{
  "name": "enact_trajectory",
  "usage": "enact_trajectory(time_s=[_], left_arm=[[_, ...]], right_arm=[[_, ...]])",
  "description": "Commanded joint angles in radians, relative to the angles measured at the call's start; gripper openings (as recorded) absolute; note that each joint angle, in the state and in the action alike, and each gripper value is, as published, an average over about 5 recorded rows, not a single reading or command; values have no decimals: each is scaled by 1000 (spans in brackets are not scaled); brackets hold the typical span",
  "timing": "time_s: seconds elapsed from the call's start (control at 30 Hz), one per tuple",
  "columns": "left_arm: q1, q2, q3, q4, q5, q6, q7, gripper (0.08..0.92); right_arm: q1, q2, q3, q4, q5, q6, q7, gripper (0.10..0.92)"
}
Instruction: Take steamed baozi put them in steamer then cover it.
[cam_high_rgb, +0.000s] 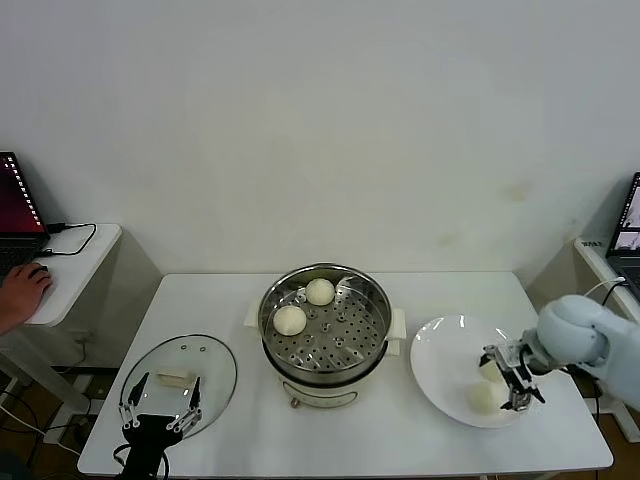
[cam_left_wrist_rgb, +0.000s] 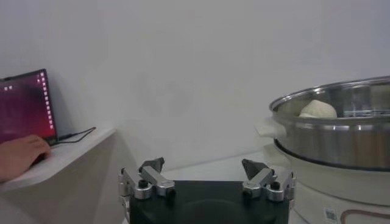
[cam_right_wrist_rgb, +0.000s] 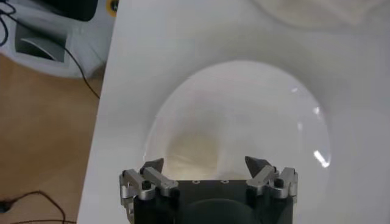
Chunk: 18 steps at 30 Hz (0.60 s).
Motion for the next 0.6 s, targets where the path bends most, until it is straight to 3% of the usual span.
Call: enact_trajectory(time_s=[0.03, 0.43, 0.6], left_arm=[[1, -1, -2, 2, 2, 0, 0, 823], [0, -6, -5, 10, 2, -1, 0, 823], [-1, -8, -5, 10, 1, -1, -1, 823]], right_arm=[[-160, 63, 105, -86, -62, 20, 31, 823], [-174, 104, 111, -138, -81, 10, 39, 821], [-176, 114, 112, -151, -80, 5, 42, 765]])
